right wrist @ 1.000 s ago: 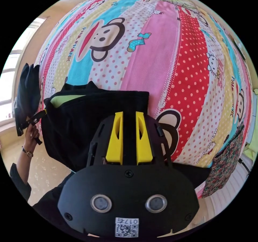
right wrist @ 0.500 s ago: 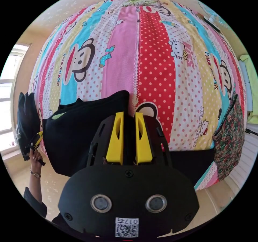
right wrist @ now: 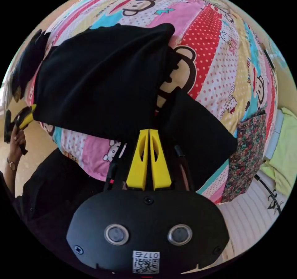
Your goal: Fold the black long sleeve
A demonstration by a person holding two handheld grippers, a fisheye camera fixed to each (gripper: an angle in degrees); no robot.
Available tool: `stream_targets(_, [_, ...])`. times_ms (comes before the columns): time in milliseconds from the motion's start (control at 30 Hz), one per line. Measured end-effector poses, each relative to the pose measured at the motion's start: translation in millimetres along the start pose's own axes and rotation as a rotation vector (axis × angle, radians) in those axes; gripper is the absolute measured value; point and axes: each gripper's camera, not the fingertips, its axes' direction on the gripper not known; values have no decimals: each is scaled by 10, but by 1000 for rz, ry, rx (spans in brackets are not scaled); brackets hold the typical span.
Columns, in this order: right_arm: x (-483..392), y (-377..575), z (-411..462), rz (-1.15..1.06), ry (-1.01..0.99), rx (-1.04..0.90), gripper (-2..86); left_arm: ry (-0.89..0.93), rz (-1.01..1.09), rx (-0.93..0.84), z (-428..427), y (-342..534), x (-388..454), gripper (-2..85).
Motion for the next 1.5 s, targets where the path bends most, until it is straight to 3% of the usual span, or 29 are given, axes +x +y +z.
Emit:
stream_targets(67, [21, -4, 63, -53, 34, 0, 11, -53, -52, 67, -86, 113, 11, 143])
stream_targets(200, [253, 101, -255, 63, -179, 126, 6, -114, -66, 136, -133, 282, -17, 140])
stream_targets(300, [355, 229, -292, 80, -335, 169, 5, 13, -76, 63, 119, 300, -177, 131])
stream_targets(500, [542, 499, -74, 86, -374, 172, 3, 206, -167, 78, 189, 395, -174, 50])
stream_targets(600, [742, 654, 32, 137, -411, 187, 3, 289, 117, 77, -23, 532, 485, 43])
stream_targets(767, [1182, 931, 266, 297, -602, 217, 4, 163, 688, -5, 36, 1125, 2184, 37])
stream_targets(967, [1562, 1255, 570, 409, -698, 242, 5, 80, 892, -236, 1315, 1768, 3107, 40])
stream_targets(1133, [1800, 1494, 801, 473, -728, 244, 6, -70, 857, -406, 2068, 2023, 3115, 62])
stream_targets(1267, [1923, 1667, 1000, 480, -829, 258, 12, 12, 751, -214, 1540, 1960, 2758, 88])
stream_targets(1367, [1934, 1718, 1152, 452, -993, 295, 25, -94, 602, -76, 1201, 1759, 2322, 115])
stream_targets(1500, [1847, 1618, 1379, 422, -1288, 325, 74, -75, 411, -176, 1321, 1426, 1753, 136])
